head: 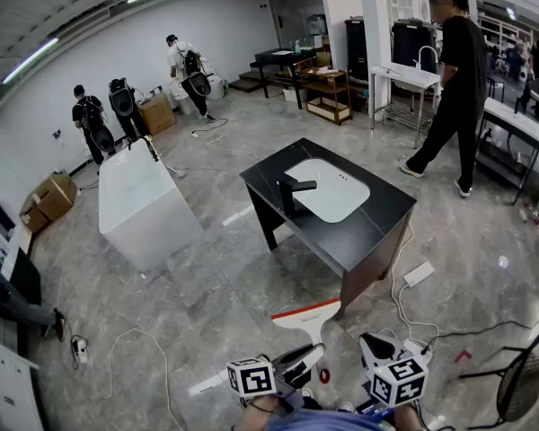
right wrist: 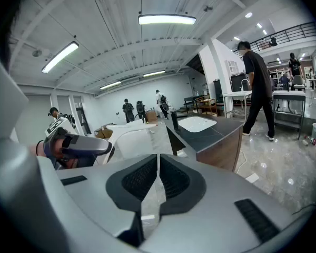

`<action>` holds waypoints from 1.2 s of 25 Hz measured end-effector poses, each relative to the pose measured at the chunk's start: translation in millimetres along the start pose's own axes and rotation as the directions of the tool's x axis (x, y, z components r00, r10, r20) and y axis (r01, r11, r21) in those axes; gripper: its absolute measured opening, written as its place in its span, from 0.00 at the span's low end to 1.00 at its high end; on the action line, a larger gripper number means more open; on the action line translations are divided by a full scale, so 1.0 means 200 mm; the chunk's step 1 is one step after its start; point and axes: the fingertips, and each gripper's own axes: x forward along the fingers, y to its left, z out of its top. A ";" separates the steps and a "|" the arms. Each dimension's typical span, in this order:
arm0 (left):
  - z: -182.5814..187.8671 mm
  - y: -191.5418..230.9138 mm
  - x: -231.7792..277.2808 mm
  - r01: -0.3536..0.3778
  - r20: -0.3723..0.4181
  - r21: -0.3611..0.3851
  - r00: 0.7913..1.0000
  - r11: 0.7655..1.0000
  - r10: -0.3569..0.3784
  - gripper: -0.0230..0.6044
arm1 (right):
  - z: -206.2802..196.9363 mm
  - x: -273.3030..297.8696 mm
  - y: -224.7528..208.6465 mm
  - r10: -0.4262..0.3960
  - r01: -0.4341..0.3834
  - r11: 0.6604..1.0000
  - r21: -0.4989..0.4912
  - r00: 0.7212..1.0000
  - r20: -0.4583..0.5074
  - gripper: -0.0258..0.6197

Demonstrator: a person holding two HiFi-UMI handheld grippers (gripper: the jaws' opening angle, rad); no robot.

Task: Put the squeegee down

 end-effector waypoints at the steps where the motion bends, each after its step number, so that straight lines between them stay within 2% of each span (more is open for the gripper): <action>1: 0.01 0.00 0.00 0.004 0.003 -0.004 1.000 1.000 -0.004 0.11 | 0.00 0.01 0.00 -0.001 0.001 1.000 -0.001 1.000 -0.001 0.09; 10: 0.04 0.00 0.04 0.008 0.006 -0.012 1.000 1.000 -0.008 0.10 | 0.04 0.02 -0.05 -0.011 0.011 1.000 -0.007 1.000 -0.001 0.09; 18: 0.02 -0.01 0.15 0.005 0.013 -0.010 1.000 1.000 -0.005 0.11 | 0.05 -0.04 -0.18 -0.020 0.019 0.999 0.037 0.999 0.030 0.09; 24: -0.04 -0.05 0.23 0.000 0.021 -0.009 1.000 1.000 0.001 0.11 | -0.02 -0.12 -0.28 -0.022 0.021 0.998 0.056 1.000 0.020 0.09; 30: -0.13 -0.05 0.30 0.001 -0.018 -0.019 1.000 1.000 -0.001 0.11 | -0.09 -0.13 -0.37 -0.019 0.018 0.995 0.096 1.000 0.006 0.09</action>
